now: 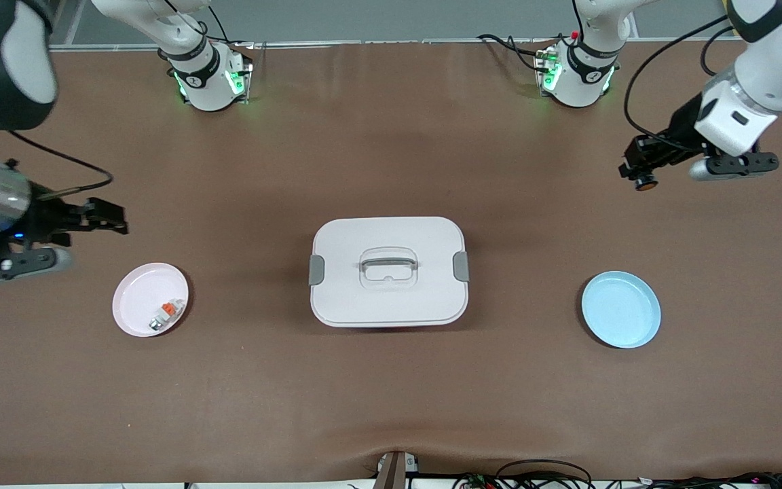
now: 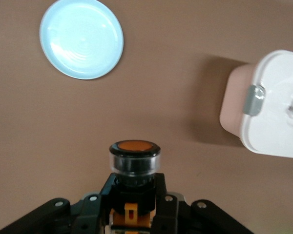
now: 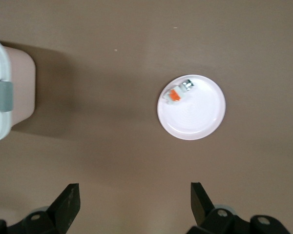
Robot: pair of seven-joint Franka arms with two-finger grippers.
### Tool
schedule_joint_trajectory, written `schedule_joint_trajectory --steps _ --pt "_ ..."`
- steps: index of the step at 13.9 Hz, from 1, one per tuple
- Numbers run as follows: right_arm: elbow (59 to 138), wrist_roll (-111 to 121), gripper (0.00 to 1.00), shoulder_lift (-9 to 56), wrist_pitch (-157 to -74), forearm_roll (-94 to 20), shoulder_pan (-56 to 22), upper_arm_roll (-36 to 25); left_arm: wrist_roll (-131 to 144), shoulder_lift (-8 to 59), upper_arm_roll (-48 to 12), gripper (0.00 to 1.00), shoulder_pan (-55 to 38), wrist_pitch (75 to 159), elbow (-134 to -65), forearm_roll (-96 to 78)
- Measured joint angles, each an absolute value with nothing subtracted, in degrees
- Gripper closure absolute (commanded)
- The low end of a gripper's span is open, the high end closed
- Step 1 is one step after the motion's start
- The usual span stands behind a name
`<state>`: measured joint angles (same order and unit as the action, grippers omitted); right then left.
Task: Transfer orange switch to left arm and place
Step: 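Carry the switch toward the blue plate while the right gripper withdraws, then lower the switch onto the blue plate with the left gripper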
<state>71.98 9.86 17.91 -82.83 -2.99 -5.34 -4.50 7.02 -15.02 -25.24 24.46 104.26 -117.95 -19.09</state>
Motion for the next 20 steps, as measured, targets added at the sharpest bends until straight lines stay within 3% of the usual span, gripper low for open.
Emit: schedule_joint_trajectory --steps 3,10,17,20 --pt "72.3 11.7 0.0 17.9 -83.7 -1.6 -1.3 -4.5 7.0 -14.1 -25.2 0.86 29.8 105.0 -117.9 -17.8" --pt "72.6 10.8 0.0 17.9 -85.5 2.2 -0.9 -4.2 14.9 -9.9 -25.2 0.86 36.3 106.9 -114.9 -17.8" --pt "72.4 8.7 0.0 17.0 -85.6 2.4 0.1 -4.3 40.4 0.3 -25.6 0.86 35.0 107.0 -104.6 -13.0" --pt "71.4 3.1 0.0 15.8 -85.6 2.4 0.4 -4.2 55.6 4.4 -21.7 0.86 27.1 108.5 -102.6 -8.1"
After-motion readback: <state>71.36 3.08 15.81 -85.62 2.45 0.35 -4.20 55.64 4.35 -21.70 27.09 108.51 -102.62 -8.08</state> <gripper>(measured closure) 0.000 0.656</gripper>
